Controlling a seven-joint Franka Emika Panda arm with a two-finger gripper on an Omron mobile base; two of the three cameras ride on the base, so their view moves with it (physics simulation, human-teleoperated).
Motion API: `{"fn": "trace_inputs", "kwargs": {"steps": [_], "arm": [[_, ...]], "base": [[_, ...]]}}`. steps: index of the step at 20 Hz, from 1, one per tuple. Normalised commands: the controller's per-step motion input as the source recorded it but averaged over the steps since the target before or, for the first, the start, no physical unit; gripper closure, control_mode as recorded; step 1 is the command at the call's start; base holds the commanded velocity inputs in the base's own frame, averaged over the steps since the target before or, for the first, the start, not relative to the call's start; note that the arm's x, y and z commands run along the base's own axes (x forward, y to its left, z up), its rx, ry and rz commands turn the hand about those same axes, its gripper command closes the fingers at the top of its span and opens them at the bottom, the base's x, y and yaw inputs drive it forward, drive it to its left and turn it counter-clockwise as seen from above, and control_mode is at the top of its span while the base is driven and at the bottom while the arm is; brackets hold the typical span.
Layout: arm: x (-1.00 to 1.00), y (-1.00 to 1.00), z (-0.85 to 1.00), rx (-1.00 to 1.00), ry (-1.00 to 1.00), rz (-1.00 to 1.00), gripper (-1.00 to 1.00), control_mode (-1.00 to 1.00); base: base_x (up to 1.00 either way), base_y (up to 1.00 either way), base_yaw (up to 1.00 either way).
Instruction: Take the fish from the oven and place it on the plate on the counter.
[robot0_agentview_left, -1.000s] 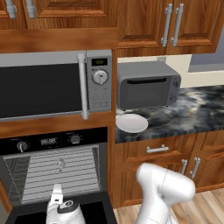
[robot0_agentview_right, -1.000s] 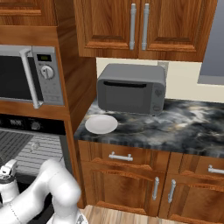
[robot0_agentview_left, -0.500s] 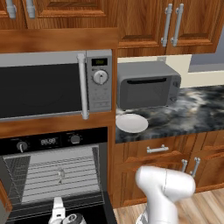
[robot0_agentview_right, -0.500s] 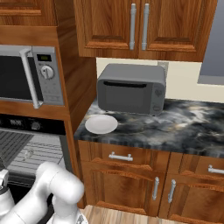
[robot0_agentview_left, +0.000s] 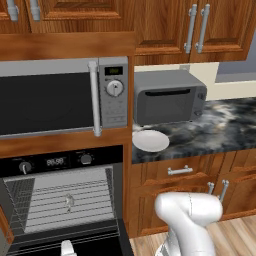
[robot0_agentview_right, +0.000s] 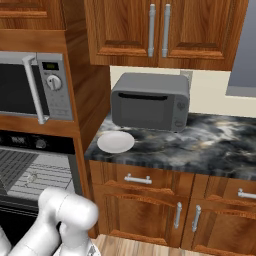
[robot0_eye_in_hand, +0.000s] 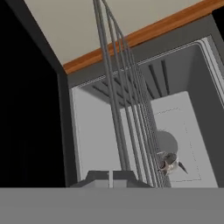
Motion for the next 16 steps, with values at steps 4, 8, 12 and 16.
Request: {"fn": "trace_inputs", "kwargs": {"steps": [4,8,12,16], "arm": [[-0.44,0.0,0.85,0.02,0.0,0.1,1.0,-1.0],[-0.2,-0.05,1.0,0.1,0.0,0.07,1.0,-1.0],[-0.03,-0.17,1.0,0.15,0.06,0.0,1.0,-1.0],[0.0,-0.31,0.92,0.17,0.19,-0.02,1.0,-1.0]], "base": [[0.0,0.0,0.0],[0.0,0.0,0.0],[0.0,0.0,0.0],[0.0,0.0,0.0]]}}
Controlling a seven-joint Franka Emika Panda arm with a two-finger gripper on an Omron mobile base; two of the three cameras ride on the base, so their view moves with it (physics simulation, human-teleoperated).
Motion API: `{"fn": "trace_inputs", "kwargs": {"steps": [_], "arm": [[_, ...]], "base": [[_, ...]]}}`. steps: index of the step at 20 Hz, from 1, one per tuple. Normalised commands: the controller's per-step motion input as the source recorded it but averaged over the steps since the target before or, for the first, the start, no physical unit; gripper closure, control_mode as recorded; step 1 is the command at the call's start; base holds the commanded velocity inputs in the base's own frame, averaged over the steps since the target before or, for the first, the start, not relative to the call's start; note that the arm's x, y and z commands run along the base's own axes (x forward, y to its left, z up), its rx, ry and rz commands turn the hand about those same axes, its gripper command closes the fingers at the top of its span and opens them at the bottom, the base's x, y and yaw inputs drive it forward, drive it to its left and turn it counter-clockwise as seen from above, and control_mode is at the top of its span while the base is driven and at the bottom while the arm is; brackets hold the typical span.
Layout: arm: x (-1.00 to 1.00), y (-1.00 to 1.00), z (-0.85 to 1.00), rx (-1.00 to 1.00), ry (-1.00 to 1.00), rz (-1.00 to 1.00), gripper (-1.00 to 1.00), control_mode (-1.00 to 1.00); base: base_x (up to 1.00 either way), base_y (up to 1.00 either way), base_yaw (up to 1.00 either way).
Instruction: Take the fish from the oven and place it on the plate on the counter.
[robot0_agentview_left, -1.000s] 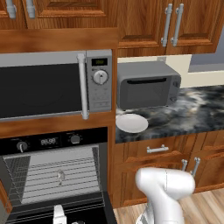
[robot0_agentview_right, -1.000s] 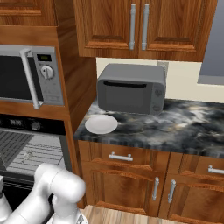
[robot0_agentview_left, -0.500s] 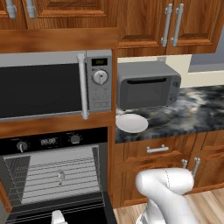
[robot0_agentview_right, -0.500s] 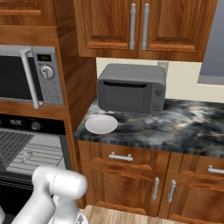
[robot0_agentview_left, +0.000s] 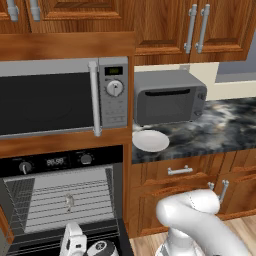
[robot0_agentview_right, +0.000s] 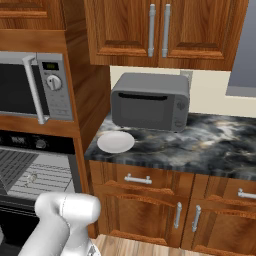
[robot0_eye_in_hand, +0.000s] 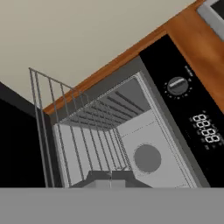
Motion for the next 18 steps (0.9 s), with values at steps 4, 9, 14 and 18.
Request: {"fn": "trace_inputs", "kwargs": {"steps": [4,9,14,18], "arm": [[0.19,-0.38,0.64,0.16,0.36,-0.15,1.0,-1.0],[0.33,-0.17,0.47,0.13,0.52,-0.25,1.0,-1.0],[0.21,-0.15,0.53,0.13,0.61,-0.25,1.0,-1.0],[0.06,-0.08,0.18,0.03,0.54,-0.17,1.0,-1.0]], "base": [[0.0,0.0,0.0],[0.0,0.0,0.0],[0.0,0.0,0.0],[0.0,0.0,0.0]]}}
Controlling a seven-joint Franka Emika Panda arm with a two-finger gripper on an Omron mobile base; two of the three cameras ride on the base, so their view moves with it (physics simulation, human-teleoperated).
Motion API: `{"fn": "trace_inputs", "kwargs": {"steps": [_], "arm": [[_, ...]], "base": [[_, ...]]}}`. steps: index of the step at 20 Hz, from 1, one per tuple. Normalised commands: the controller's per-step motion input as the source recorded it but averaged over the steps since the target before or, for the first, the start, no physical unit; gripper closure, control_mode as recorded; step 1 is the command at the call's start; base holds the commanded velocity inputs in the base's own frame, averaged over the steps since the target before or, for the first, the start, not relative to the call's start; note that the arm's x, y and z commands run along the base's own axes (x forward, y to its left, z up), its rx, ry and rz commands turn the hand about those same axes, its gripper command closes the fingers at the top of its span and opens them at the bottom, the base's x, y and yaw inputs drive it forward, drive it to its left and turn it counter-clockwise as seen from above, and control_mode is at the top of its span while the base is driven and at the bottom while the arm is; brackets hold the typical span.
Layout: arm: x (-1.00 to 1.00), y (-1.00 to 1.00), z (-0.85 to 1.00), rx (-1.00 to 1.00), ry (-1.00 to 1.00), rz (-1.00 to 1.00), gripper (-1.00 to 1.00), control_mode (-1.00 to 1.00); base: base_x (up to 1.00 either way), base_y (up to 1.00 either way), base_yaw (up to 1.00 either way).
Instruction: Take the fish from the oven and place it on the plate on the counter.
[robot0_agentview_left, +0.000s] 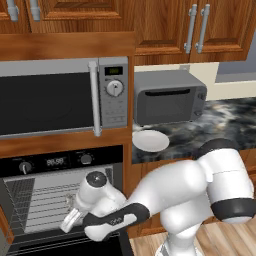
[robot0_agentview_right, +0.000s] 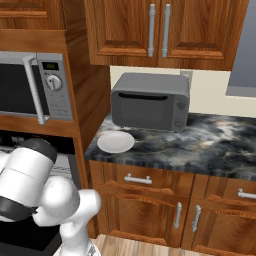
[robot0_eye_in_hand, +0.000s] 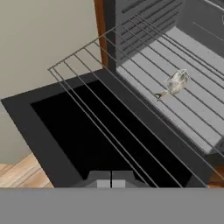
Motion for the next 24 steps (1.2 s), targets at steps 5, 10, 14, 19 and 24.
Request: {"fn": "trace_inputs", "kwargs": {"steps": [5,10,14,19,24], "arm": [[0.1,0.0,0.0,0.0,0.38,-0.14,1.0,-1.0],[0.0,0.05,0.0,-0.03,0.1,-0.15,-1.0,-1.0],[0.0,0.27,0.0,-0.16,-0.02,-0.13,-1.0,-1.0],[0.09,0.18,0.02,-0.23,0.0,-0.12,-1.0,-1.0],[0.23,0.02,0.29,-0.12,0.0,-0.09,-1.0,-1.0]], "base": [[0.0,0.0,0.0],[0.0,0.0,0.0],[0.0,0.0,0.0],[0.0,0.0,0.0],[0.0,0.0,0.0]]}}
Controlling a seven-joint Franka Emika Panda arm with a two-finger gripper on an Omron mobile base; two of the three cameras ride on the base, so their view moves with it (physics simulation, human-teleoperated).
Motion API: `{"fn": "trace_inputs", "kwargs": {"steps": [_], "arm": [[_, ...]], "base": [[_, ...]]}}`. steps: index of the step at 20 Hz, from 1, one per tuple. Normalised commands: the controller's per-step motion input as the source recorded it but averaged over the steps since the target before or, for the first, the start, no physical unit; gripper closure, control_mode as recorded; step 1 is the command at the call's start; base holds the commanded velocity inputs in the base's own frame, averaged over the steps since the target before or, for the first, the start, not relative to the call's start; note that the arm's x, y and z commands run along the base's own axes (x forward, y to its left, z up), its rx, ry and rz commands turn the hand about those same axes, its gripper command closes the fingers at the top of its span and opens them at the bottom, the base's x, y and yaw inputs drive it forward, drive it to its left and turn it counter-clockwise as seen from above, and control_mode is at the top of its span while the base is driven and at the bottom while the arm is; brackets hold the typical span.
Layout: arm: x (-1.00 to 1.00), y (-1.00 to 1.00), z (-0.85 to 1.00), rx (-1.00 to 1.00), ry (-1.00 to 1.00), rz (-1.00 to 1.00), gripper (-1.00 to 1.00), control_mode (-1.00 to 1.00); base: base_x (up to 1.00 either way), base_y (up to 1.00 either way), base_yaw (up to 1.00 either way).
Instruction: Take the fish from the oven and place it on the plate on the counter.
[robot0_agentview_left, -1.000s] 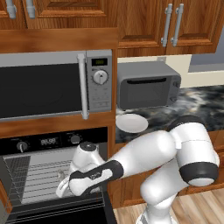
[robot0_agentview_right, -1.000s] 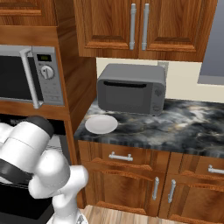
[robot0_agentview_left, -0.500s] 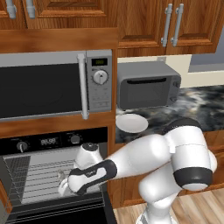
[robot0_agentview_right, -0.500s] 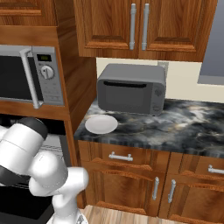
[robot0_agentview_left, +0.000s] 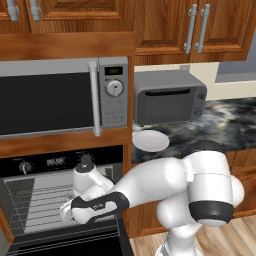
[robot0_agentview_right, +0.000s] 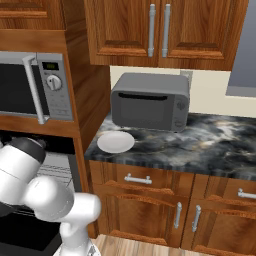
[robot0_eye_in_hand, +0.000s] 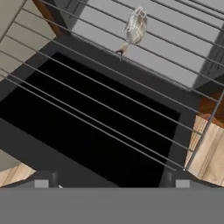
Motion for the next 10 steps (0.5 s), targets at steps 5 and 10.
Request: {"fn": "trace_inputs", "kwargs": {"steps": [5,10], "arm": [[0.05,-0.06,0.43,0.03,-0.05,-0.04,-1.0,-1.0],[0.19,-0.34,0.08,0.1,-0.3,0.0,-1.0,-1.0]], "base": [[0.0,0.0,0.0],[0.0,0.0,0.0]]}}
